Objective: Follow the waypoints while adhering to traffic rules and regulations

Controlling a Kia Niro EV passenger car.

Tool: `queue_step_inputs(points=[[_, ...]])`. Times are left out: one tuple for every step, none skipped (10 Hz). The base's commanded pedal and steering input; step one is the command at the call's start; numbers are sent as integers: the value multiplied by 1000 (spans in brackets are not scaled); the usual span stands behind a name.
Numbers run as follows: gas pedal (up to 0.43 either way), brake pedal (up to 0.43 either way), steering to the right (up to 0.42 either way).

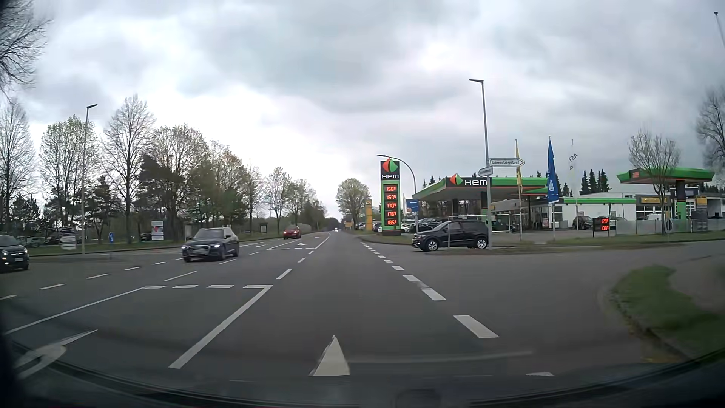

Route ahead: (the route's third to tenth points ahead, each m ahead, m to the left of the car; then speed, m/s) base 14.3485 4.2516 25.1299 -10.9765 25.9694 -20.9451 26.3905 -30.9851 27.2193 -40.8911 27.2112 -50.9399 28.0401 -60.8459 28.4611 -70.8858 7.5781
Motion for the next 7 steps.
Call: queue_step_inputs(points=[[67, 0, 141], [98, 0, 160], [118, 0, 181], [118, 0, 198], [118, 0, 218], [118, 0, 228], [118, 0, 237]])
